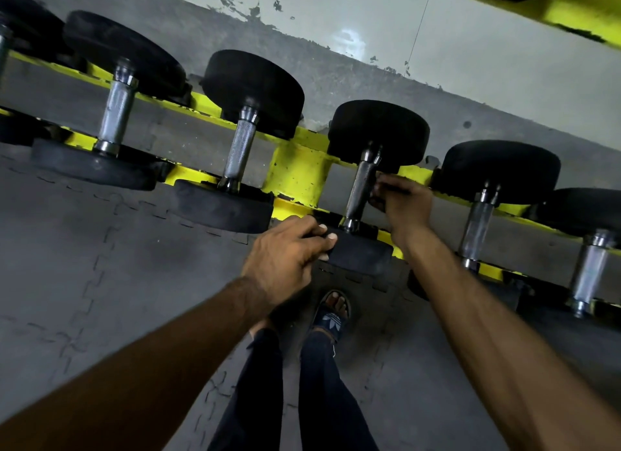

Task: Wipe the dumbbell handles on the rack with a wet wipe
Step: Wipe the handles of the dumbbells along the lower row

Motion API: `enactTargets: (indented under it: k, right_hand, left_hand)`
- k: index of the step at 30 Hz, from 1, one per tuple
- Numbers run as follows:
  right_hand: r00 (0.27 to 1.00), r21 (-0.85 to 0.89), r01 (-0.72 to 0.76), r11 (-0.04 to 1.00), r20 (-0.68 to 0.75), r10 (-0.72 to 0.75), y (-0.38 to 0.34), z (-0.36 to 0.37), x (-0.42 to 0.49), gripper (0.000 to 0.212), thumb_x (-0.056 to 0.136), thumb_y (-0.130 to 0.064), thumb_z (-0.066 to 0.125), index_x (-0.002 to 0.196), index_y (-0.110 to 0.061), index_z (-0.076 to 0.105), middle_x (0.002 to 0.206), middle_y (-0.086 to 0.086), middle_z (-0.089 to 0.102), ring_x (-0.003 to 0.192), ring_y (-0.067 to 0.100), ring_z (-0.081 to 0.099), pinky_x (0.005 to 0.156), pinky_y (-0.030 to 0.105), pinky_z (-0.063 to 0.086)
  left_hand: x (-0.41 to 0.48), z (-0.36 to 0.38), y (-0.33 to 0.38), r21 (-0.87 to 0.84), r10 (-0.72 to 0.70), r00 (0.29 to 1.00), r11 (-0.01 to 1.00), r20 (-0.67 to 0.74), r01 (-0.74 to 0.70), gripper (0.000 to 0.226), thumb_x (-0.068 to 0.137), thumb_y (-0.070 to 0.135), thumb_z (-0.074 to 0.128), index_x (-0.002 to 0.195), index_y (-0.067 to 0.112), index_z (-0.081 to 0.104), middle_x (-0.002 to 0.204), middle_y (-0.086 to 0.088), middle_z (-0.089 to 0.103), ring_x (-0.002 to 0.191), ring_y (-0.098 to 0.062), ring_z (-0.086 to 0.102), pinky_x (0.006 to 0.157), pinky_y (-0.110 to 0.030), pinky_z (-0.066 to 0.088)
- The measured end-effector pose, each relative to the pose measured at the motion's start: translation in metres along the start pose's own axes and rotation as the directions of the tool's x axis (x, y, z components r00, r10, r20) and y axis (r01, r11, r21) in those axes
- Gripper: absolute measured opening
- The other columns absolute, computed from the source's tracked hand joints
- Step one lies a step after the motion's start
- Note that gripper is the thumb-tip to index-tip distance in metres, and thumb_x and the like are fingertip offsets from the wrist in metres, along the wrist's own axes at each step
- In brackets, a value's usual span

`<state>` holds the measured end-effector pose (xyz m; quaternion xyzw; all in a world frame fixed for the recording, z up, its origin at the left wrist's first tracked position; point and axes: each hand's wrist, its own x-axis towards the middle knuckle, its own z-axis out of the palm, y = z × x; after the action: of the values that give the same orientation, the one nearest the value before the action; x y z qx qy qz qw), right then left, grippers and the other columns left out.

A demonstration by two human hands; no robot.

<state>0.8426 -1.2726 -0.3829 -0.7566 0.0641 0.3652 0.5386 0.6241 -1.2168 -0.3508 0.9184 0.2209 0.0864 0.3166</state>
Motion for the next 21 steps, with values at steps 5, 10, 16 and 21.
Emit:
enactTargets:
  k: [5, 10, 16, 21]
  right_hand:
    - [0.988, 0.093, -0.140, 0.986, 0.070, 0.134, -0.002, 0.005, 0.030, 0.028, 0.086, 0.019, 0.055, 0.107, 0.006, 0.065, 0.096, 0.013, 0.067, 0.091, 0.023, 0.065, 0.087, 0.038, 0.058]
    - [0.954, -0.109, -0.136, 0.985, 0.252, 0.160, 0.018, -0.030, -0.006, 0.024, 0.085, 0.016, 0.061, 0.105, 0.005, 0.069, 0.085, 0.005, 0.074, 0.082, 0.019, 0.069, 0.079, 0.027, 0.058]
    - [0.998, 0.160, 0.012, 0.987, 0.058, -0.022, -0.009, -0.002, 0.017, 0.020, 0.083, 0.014, 0.067, 0.087, -0.006, 0.069, 0.080, 0.006, 0.073, 0.072, 0.015, 0.070, 0.067, 0.031, 0.060]
    - [0.985, -0.153, -0.037, 0.987, 0.163, 0.063, 0.014, -0.023, -0.005, 0.027, 0.081, 0.016, 0.066, 0.078, -0.010, 0.071, 0.078, 0.005, 0.073, 0.074, 0.020, 0.070, 0.075, 0.041, 0.060]
  left_hand:
    - [0.000, 0.001, 0.000, -0.016, -0.003, 1.000, 1.000, -0.007, 0.003, 0.019, 0.089, 0.014, 0.070, 0.107, 0.019, 0.074, 0.098, -0.002, 0.061, 0.090, -0.026, 0.060, 0.069, -0.040, 0.054]
    - [0.000, 0.001, 0.001, -0.020, 0.002, 1.000, 1.000, -0.009, -0.002, 0.019, 0.089, 0.014, 0.071, 0.106, 0.019, 0.074, 0.096, -0.003, 0.061, 0.088, -0.027, 0.060, 0.067, -0.040, 0.054]
    - [0.000, 0.000, 0.002, -0.035, 0.013, 0.999, 0.999, -0.034, -0.014, 0.017, 0.089, 0.013, 0.068, 0.103, 0.016, 0.076, 0.096, -0.004, 0.063, 0.090, -0.027, 0.061, 0.069, -0.038, 0.054]
    - [0.002, -0.002, 0.003, -0.037, 0.002, 1.000, 0.999, -0.029, -0.003, 0.016, 0.090, 0.018, 0.066, 0.101, 0.016, 0.077, 0.094, -0.004, 0.063, 0.087, -0.028, 0.061, 0.067, -0.039, 0.054]
